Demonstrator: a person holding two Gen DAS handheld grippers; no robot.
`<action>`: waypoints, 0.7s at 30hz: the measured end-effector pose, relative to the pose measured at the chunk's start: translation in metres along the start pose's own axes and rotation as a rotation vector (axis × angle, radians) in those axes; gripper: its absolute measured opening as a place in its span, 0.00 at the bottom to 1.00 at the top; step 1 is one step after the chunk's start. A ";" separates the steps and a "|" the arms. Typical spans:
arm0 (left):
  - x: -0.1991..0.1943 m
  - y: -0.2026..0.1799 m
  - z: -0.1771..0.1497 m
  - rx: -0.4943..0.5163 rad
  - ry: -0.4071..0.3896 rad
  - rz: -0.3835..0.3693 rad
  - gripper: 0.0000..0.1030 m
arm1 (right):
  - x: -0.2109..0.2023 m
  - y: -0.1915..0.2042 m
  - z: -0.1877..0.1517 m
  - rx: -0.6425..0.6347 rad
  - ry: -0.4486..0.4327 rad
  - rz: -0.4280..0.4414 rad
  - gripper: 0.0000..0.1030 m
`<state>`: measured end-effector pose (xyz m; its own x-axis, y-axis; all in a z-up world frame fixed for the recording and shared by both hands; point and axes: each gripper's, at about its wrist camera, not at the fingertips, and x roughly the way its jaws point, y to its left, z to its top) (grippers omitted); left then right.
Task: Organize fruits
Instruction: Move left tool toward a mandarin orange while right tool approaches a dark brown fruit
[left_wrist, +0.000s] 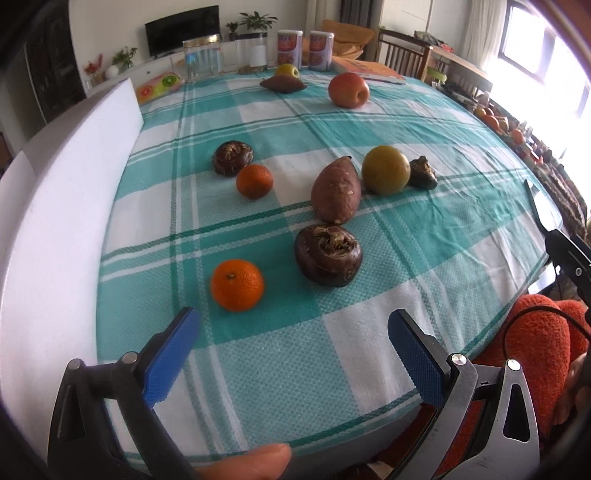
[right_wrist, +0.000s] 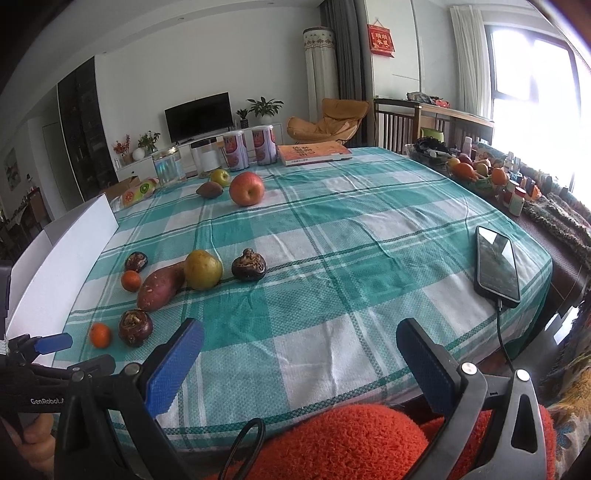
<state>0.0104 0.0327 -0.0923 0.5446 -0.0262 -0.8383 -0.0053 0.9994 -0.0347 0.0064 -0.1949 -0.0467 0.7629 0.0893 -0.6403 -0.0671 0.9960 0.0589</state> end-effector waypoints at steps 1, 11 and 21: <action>0.003 0.000 -0.001 0.001 0.002 0.010 0.99 | 0.001 0.002 -0.001 -0.013 0.002 -0.003 1.00; 0.023 0.009 -0.012 -0.023 0.054 0.039 0.99 | 0.007 0.010 -0.005 -0.060 0.017 -0.020 1.00; 0.026 0.011 -0.013 -0.031 0.052 0.053 1.00 | 0.009 0.010 -0.006 -0.063 0.028 -0.026 1.00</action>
<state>0.0137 0.0424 -0.1219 0.4983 0.0249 -0.8666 -0.0593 0.9982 -0.0054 0.0086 -0.1846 -0.0570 0.7464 0.0621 -0.6626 -0.0882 0.9961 -0.0060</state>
